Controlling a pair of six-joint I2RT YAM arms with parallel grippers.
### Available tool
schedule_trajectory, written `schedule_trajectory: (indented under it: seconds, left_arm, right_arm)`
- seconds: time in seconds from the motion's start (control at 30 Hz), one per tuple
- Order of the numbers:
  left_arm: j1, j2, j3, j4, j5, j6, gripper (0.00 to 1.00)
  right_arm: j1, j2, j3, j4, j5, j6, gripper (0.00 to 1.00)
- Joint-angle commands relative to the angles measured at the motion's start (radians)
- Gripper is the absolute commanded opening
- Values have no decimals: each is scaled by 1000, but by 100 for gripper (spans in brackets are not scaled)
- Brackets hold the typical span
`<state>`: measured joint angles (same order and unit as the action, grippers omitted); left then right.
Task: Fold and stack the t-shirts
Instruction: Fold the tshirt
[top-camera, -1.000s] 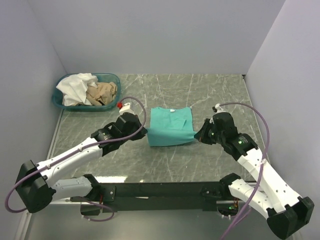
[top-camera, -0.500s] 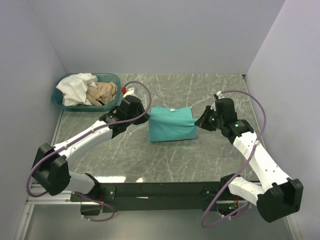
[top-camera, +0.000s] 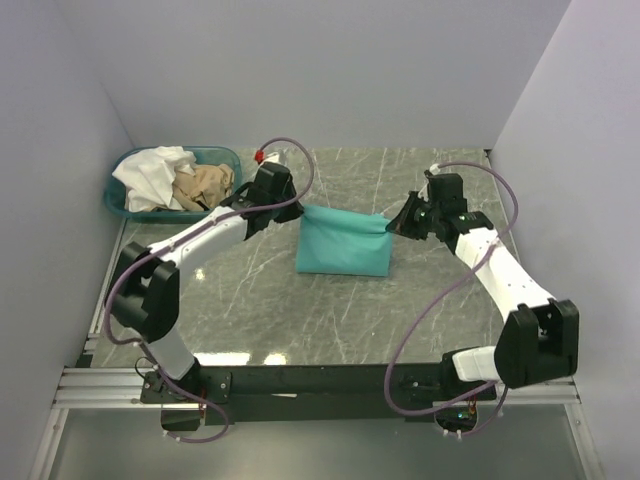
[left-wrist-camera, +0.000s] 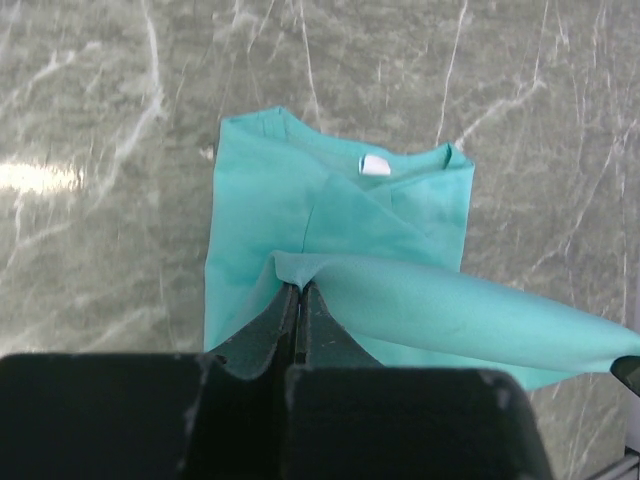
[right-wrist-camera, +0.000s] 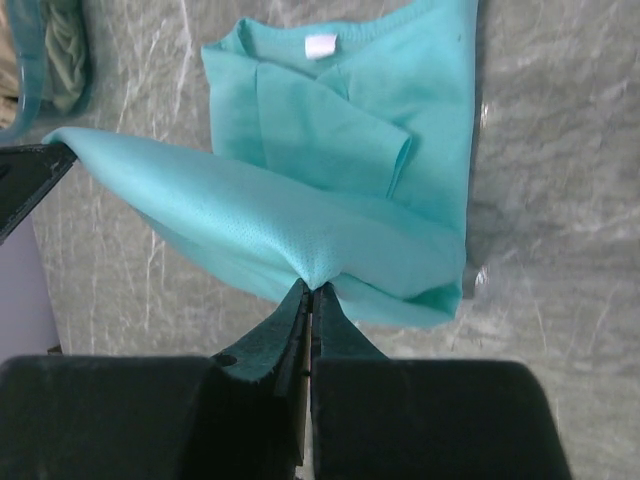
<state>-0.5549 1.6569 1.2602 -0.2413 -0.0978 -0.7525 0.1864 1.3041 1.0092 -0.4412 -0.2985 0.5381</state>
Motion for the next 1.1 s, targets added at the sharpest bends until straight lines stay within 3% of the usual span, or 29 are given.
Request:
schedule_trajectory:
  seconds: [0.0, 0.77, 0.8, 0.83, 0.87, 0.9, 0.93, 1.0, 1.03, 1.07]
  left_arm:
    - [26, 61, 83, 54, 39, 41, 1]
    - [124, 420, 349, 59, 170, 73, 1]
    - [125, 438, 367, 54, 170, 74, 2]
    - [127, 448, 375, 53, 175, 81, 7]
    - [127, 461, 384, 50, 178, 81, 13]
    - [128, 466, 404, 45, 182, 84, 33]
    - [128, 471, 418, 40, 191, 94, 44]
    - [128, 465, 445, 17, 196, 97, 70]
    - [128, 455, 446, 17, 198, 97, 99]
    - [128, 423, 441, 14, 196, 94, 99]
  right_arm:
    - [-21, 63, 78, 74, -16, -3, 0]
    - [-61, 507, 285, 128, 50, 10, 0]
    - [-61, 526, 292, 131, 50, 7, 5]
    - [-62, 538, 299, 133, 50, 5, 14]
    - [-62, 549, 325, 128, 52, 0, 38]
    - [-65, 570, 342, 121, 58, -16, 45]
    - [-65, 578, 362, 110, 71, -21, 50]
    - [-65, 575, 410, 72, 122, -39, 68]
    - [-64, 564, 414, 62, 128, -44, 75]
    - [-62, 548, 404, 62, 133, -52, 75]
